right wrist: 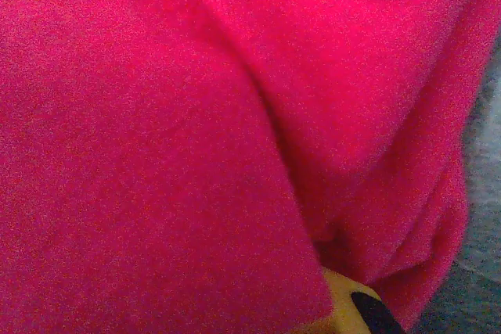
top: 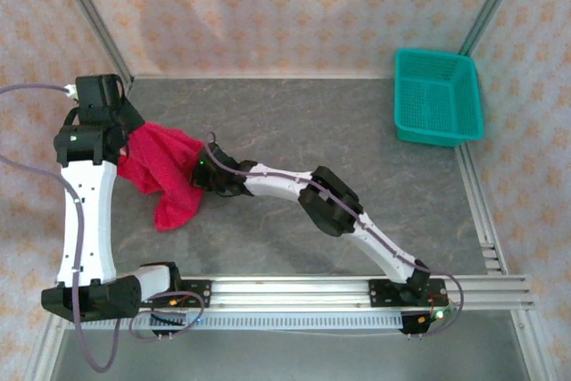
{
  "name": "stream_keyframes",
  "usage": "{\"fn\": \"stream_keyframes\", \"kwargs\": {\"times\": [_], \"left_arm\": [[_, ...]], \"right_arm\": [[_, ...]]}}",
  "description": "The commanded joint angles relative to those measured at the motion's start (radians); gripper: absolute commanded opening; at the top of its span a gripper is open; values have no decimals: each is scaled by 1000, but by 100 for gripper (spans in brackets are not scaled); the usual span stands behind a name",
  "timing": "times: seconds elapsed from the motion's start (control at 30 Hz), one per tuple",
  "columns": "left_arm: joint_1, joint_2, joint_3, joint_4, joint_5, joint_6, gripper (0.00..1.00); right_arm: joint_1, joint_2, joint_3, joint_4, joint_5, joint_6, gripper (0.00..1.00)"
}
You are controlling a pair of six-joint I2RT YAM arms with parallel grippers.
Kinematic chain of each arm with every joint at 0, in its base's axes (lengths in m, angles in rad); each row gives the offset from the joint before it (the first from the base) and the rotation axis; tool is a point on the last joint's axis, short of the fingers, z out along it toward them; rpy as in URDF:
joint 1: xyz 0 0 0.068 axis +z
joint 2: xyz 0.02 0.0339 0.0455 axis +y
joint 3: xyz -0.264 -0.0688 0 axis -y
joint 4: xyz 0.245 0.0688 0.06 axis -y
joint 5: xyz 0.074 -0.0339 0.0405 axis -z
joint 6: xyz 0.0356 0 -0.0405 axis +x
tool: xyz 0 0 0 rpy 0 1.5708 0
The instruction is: Fold the inside-out t-shirt
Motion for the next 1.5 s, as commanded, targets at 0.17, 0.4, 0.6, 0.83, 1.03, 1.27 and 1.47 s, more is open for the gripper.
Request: {"fn": "stream_keyframes", "kwargs": {"times": [0.17,0.4,0.6,0.83,1.03,1.27,1.47], "left_arm": [[1,-93,-33,104,248,-61,0],[-65,-204,-40,183,390,-113,0],[-99,-264,-76,183,453,-53,0],[-105,-214,-90,130,495,28,0],[-174,-56,-167,178,462,29,0],[-292,355,-98,146,156,39,0],[-331,388,-124,91,-37,21,40]], "right_arm": [[-129,-436,-277,-245,133,-271,0],[-188,-903,-355,-579,327,-528,0],[-215,-1195,-408,-698,456,-545,0],[-253,-1266,-359,-773,521,-562,0],[-364,-1152,-438,-684,438,-587,0],[-548,-857,-421,-639,238,-504,69],[-558,-909,-572,-702,248,-502,66]]}}
